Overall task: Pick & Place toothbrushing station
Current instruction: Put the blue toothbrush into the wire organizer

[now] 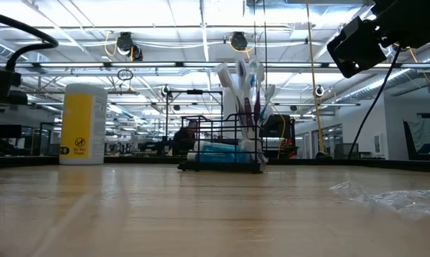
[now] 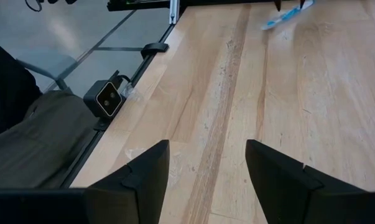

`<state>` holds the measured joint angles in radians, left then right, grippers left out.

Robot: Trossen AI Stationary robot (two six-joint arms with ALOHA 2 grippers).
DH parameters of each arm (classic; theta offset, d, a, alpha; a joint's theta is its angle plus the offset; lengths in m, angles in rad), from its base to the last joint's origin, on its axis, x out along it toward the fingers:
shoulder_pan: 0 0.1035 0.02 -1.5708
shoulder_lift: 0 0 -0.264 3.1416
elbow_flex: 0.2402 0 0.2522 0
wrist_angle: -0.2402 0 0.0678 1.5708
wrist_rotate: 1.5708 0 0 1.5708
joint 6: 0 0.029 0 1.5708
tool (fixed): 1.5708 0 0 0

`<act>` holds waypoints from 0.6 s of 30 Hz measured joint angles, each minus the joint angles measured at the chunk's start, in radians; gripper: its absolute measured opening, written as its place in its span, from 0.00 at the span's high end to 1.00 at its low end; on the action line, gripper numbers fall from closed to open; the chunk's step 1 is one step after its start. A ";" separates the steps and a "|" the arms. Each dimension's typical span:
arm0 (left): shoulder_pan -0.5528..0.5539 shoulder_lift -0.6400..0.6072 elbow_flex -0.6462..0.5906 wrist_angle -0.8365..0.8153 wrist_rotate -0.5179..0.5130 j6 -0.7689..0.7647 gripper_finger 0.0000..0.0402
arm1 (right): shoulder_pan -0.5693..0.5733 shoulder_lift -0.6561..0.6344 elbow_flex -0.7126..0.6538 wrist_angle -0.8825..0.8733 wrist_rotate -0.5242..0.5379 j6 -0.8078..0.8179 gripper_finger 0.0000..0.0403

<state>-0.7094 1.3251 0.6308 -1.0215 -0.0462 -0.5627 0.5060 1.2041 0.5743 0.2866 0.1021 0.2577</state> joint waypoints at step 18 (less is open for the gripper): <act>-0.021 -0.008 -0.100 0.038 0.056 -0.104 0.41 | 0.014 0.000 0.000 -0.008 -0.002 0.014 0.49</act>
<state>-0.7308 1.3171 0.5313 -0.9837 0.0097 -0.6662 0.5205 1.2041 0.5743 0.2790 0.1005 0.2716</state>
